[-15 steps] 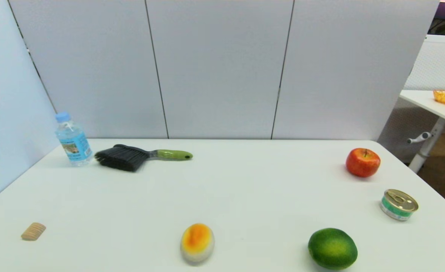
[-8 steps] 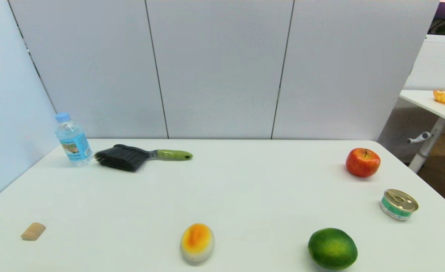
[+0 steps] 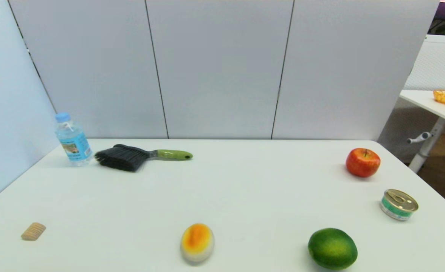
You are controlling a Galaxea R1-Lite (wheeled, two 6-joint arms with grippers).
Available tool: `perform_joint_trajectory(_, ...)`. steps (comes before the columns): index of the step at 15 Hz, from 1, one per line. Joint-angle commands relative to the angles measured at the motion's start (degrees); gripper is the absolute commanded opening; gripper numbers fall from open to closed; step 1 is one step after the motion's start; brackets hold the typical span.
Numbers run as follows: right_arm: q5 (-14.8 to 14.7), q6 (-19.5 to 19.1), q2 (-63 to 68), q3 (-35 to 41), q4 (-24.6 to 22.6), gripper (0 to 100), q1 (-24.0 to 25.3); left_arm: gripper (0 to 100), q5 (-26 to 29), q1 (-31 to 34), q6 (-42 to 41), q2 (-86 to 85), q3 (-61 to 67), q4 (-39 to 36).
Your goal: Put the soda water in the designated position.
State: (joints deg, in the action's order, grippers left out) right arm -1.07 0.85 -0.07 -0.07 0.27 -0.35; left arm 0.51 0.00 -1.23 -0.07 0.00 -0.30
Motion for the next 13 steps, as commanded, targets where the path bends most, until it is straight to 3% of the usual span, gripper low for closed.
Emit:
perform_joint_trajectory(1, -0.1, 0.0, 0.0, 0.1, 0.1, 100, 0.0, 100, 0.0, 0.0, 0.0, 0.1, 0.0, 0.0)
perform_joint_trajectory(4, 0.1, -1.5, 0.0, 0.1, 0.2, 100, 0.0, 100, 0.0, 0.0, 0.0, 0.1, 0.0, 0.0)
perform_joint_trajectory(6, 0.7, -6.0, 0.0, -0.2, 0.8, 100, 0.0, 100, 0.0, 0.0, 0.0, 0.1, 0.0, 0.0)
perform_joint_trajectory(8, 0.9, -4.8, 0.0, 0.0, 0.2, 100, 0.0, 100, 0.0, 0.0, 0.0, 0.1, 0.0, 0.0)
perform_joint_trajectory(11, 0.2, 0.2, 0.0, 0.0, -0.1, 100, 0.0, 100, 0.0, 0.0, 0.0, 0.1, 0.0, 0.0)
perform_joint_trajectory(13, -0.1, 0.4, 0.0, 0.1, -0.1, 100, 0.0, 100, 0.0, 0.0, 0.0, 0.1, 0.0, 0.0)
